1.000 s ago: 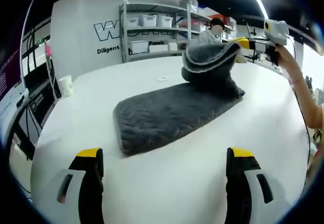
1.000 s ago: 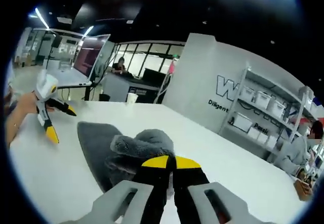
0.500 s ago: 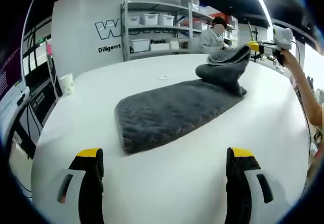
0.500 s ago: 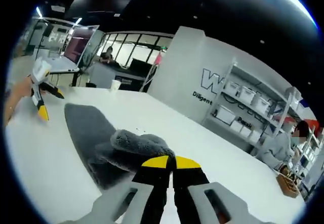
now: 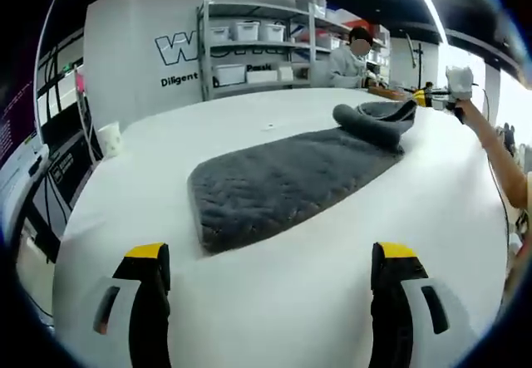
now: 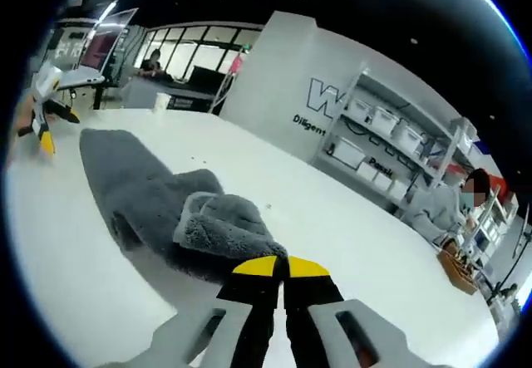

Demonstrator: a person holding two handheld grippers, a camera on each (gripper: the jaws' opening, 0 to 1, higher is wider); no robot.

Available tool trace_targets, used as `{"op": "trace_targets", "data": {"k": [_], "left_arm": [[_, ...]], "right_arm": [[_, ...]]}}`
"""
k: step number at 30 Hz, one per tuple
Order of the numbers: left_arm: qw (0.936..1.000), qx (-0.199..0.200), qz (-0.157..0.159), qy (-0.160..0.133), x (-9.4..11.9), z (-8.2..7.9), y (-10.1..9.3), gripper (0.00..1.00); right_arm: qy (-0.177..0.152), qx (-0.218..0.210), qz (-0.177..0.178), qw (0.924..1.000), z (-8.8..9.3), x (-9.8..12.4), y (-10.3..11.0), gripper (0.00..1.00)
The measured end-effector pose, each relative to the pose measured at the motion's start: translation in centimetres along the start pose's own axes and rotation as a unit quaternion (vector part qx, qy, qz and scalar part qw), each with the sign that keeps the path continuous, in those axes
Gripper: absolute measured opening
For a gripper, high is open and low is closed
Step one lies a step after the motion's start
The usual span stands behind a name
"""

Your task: Open the folded towel by lifting each exposed corner and separating the folded layers until the towel lies flat within the target outline without major curled edges

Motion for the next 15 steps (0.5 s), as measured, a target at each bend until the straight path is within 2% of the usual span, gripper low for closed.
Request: {"op": "trace_targets", "data": {"k": [7,11,15], "left_arm": [[1.0,-0.004,0.003,0.005,-0.3,0.0,0.1,0.99],[1.0,-0.004,0.002,0.007,-0.3,0.0,0.2,0.99],[0.9999,-0.006,0.001,0.012,-0.4,0.1,0.3,0.99]], "right_arm": [[0.037,-0.013,0.01,0.9992,4.0,-0.5,-0.9,0.0],[0.065,-0.019,0.012,0.9976,6.9,-1.1,-1.2,0.0],[0.082,-0.022,0.017,0.9963,8.7,-1.4,-1.6,0.0]]}}
Point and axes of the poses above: the point that each gripper's makers call its tool centre point, and the gripper's own axes: x roughly backward along the fingers, y roughly to its left, z roughly out of its underside, the point moved 1 cm from there along x, roughly backward along the fingers, and after that the axes turned 4 degrees about z, right-handed, at the moved point
